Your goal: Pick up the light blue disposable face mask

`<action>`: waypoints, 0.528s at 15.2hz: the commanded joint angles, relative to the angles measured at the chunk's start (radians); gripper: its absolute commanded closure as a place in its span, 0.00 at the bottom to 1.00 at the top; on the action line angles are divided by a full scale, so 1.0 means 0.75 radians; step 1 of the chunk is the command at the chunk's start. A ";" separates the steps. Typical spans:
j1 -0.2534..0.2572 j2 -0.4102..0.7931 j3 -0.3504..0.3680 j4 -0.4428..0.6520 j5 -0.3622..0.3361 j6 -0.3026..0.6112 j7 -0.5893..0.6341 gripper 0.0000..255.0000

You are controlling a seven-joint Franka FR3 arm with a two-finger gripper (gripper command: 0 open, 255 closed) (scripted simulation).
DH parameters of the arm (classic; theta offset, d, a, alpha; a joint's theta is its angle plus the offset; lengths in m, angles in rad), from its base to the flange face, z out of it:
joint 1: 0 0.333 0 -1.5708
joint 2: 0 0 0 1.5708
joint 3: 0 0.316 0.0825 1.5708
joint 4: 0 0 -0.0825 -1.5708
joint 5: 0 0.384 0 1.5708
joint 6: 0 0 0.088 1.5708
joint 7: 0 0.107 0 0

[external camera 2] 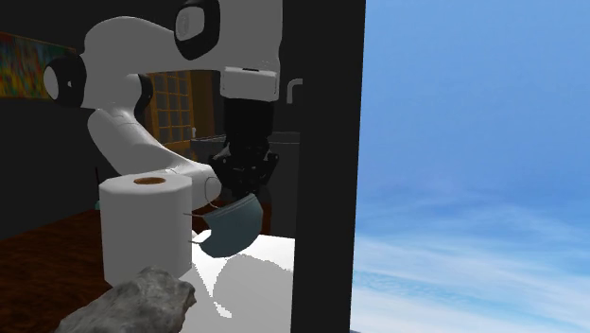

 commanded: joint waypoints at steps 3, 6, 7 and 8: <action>0.000 0.000 0.000 -0.001 0.000 0.000 0.000 1.00; 0.000 -0.004 0.000 -0.007 0.000 0.002 0.000 1.00; 0.000 0.000 0.001 0.013 0.001 -0.014 -0.001 1.00; 0.000 0.004 0.001 0.033 0.001 -0.030 -0.002 1.00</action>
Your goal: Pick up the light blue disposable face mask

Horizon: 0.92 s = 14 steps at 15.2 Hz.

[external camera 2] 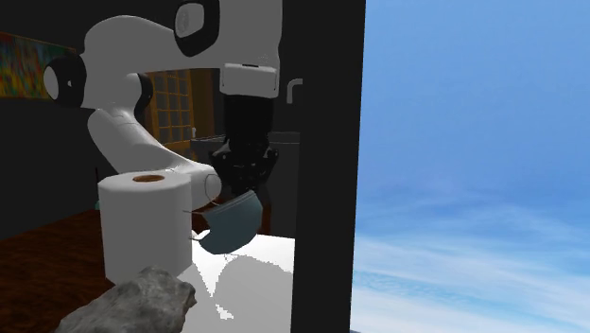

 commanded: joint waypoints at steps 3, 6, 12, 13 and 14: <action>0.000 0.018 0.002 0.076 0.002 -0.059 -0.006 1.00; 0.000 0.034 0.004 0.138 0.004 -0.105 -0.010 1.00; 0.000 0.071 0.008 0.266 0.007 -0.195 -0.018 1.00; 0.000 0.078 0.008 0.288 0.007 -0.210 -0.019 1.00; 0.000 0.079 0.008 0.291 0.007 -0.212 -0.019 1.00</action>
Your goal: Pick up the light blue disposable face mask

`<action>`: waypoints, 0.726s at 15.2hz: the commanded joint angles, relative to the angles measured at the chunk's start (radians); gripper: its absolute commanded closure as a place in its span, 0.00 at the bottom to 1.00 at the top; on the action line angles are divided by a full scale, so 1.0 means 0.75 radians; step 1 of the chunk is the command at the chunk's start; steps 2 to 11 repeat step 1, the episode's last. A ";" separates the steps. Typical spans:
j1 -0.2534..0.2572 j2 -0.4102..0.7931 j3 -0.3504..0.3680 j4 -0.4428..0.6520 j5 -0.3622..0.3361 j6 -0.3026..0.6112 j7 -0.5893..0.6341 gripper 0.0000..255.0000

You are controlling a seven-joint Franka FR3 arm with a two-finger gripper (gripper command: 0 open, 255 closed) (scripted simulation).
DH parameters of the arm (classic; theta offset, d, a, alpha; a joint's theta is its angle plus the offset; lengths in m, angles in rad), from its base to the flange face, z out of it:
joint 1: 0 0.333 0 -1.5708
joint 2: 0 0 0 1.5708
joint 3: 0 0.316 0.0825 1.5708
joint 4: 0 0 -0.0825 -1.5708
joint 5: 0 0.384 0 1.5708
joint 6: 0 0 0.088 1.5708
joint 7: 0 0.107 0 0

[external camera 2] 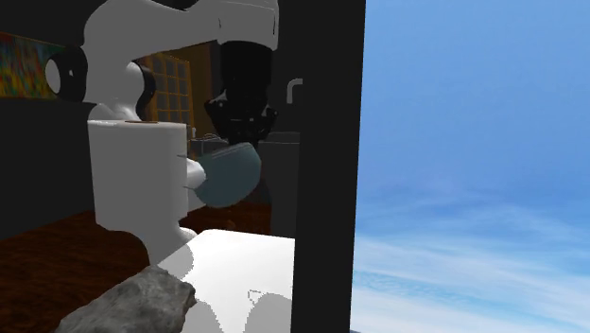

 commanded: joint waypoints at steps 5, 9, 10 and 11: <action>0.000 0.004 0.001 0.013 0.001 -0.010 0.000 1.00; 0.000 0.004 0.001 0.013 0.001 -0.010 0.000 1.00; 0.000 0.004 0.001 0.013 0.001 -0.010 0.000 1.00; 0.000 0.004 0.001 0.013 0.001 -0.010 0.000 1.00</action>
